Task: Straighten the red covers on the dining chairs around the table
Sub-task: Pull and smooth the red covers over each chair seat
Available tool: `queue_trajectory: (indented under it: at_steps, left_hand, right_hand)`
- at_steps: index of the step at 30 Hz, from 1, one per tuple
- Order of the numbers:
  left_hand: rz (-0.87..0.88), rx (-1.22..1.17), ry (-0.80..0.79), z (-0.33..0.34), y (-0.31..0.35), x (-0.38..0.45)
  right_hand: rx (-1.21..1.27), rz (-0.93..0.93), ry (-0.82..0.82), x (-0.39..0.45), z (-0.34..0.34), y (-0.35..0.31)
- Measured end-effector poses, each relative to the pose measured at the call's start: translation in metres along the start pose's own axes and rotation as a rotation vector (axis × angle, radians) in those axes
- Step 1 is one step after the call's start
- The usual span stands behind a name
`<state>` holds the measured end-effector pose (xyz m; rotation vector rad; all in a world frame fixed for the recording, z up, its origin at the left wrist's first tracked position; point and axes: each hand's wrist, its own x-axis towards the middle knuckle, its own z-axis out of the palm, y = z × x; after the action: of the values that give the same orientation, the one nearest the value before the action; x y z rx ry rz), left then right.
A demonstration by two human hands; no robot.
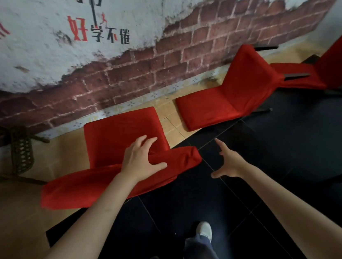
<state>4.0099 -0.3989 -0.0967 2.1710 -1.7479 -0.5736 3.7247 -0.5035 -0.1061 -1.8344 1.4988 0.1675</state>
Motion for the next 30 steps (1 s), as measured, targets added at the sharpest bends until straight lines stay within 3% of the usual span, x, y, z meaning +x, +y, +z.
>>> queue_trajectory:
  at_steps: [9, 19, 30]
  left_hand:
    - [0.090, -0.002, -0.020, 0.025, 0.089, 0.091]
    - [0.029, -0.014, -0.082, 0.091, 0.220, 0.226]
    - [-0.092, 0.025, -0.110, 0.127, 0.241, 0.364]
  right_hand:
    - [0.070, 0.108, 0.037, 0.028, -0.066, 0.070]
    - [0.231, 0.111, 0.098, 0.120, -0.193, 0.166]
    - [0.281, 0.095, 0.027, 0.263, -0.265, 0.188]
